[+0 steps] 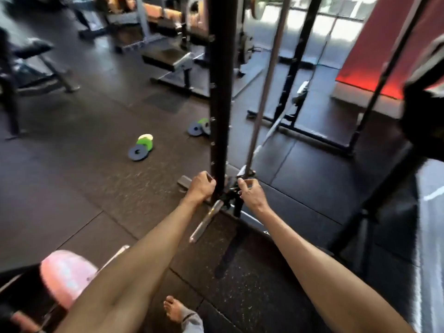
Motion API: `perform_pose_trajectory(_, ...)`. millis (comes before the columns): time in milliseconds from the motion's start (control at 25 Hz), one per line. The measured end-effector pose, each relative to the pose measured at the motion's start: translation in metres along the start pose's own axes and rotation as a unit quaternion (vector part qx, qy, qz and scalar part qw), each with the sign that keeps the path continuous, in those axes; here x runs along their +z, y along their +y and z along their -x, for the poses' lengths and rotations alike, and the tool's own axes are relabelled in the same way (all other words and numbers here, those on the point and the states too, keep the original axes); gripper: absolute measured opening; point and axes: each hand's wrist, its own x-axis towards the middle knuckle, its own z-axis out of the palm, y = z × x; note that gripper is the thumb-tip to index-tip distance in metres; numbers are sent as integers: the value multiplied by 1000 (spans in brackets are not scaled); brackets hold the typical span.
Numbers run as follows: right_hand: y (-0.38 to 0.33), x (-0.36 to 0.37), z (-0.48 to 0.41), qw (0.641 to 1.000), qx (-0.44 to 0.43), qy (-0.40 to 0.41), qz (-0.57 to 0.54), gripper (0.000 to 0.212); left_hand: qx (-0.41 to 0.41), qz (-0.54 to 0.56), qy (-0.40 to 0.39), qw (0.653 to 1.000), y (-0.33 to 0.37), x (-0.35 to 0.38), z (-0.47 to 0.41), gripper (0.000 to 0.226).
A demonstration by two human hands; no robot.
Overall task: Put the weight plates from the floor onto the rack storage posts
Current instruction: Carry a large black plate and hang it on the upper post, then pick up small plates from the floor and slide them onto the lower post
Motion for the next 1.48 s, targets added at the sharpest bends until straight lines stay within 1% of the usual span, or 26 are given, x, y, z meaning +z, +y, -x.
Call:
perform_pose_trajectory(120,-44,107,-9,991,-31,-106,80,42,-83,14,35,996,-95,-57,-31,23)
perform_pose_trajectory(200,-67,168,-18,978,-36,-156,133,41,-127,28,37,991,-150,-92,-44,17)
perform_pose_trajectory(280,-89,224,-29,960,-60,-196,191,41,-164,35,30,985,-195,-127,-49,8)
perform_pose_trajectory(440,-128,318,-42,921,-81,-268,272,36,-221,56,34,973,-263,-185,-58,16)
perform_pose_trajectory(600,-141,380,-52,890,-91,-314,319,29,-249,64,18,966,-307,-210,-74,29)
perform_pose_trajectory(760,-146,425,-77,868,-89,-357,334,17,-282,69,3,957,-339,-220,-104,27)
perform_pose_trajectory(920,-154,462,-133,838,-92,-396,364,21,-305,72,-31,949,-358,-234,-159,22)
perform_pose_trajectory(1000,-168,482,-172,832,-101,-400,372,24,-314,74,-39,946,-361,-247,-204,21)
perform_pose_trajectory(1080,-190,501,-212,824,-107,-404,382,20,-324,66,-38,943,-356,-268,-253,19)
perform_pose_trajectory(1160,-216,519,-254,825,-96,-408,380,19,-329,61,-37,942,-348,-290,-302,14)
perform_pose_trajectory(1320,-260,550,-328,844,-83,-396,353,29,-306,64,-29,949,-338,-325,-392,10)
perform_pose_trajectory(1480,-287,585,-396,841,-60,-402,358,31,-304,66,-51,949,-344,-346,-476,12)
